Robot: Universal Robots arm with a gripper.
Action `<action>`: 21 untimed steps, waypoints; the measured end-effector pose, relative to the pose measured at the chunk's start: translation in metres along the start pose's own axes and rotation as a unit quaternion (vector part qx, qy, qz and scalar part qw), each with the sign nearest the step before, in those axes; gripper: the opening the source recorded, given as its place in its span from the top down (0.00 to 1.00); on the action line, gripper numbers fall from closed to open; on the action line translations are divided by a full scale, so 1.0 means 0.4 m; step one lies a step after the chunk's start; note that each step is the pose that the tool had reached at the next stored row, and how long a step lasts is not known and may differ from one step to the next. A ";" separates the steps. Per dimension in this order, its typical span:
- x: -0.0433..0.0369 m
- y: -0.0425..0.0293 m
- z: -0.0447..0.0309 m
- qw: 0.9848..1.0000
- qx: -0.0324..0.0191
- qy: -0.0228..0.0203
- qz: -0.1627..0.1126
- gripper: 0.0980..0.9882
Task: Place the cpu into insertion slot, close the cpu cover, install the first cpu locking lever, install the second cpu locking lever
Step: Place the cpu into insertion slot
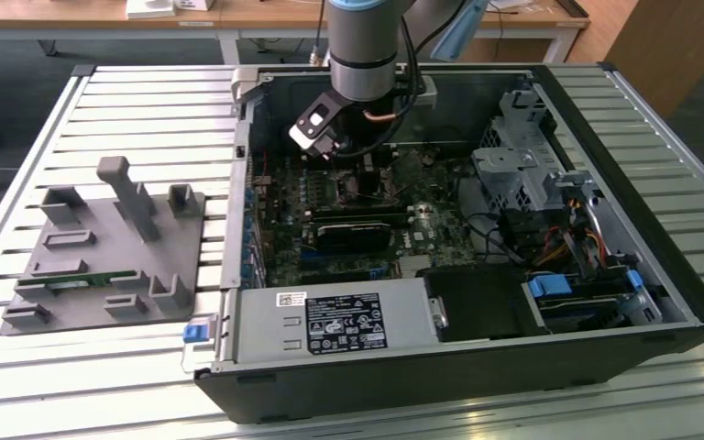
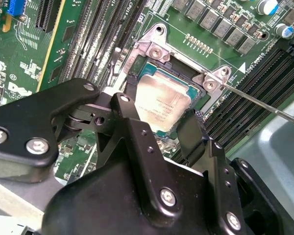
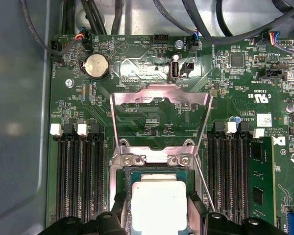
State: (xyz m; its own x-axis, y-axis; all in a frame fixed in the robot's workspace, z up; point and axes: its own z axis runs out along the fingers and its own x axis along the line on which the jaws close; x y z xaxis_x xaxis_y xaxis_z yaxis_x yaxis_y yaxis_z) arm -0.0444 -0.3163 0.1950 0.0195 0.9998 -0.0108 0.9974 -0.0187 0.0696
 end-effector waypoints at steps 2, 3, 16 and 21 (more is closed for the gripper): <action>0.002 0.000 0.000 1.000 0.000 0.000 0.000 0.44; 0.003 0.000 0.001 1.000 0.000 0.000 0.000 0.44; 0.004 0.001 -0.010 1.000 0.000 0.000 0.000 0.44; 0.004 0.002 -0.025 1.000 0.000 0.000 0.000 0.59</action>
State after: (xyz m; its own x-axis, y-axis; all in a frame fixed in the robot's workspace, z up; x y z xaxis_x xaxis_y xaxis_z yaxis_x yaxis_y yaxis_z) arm -0.0444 -0.3148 0.2049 0.0196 0.9998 -0.0106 0.9974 -0.0188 0.0696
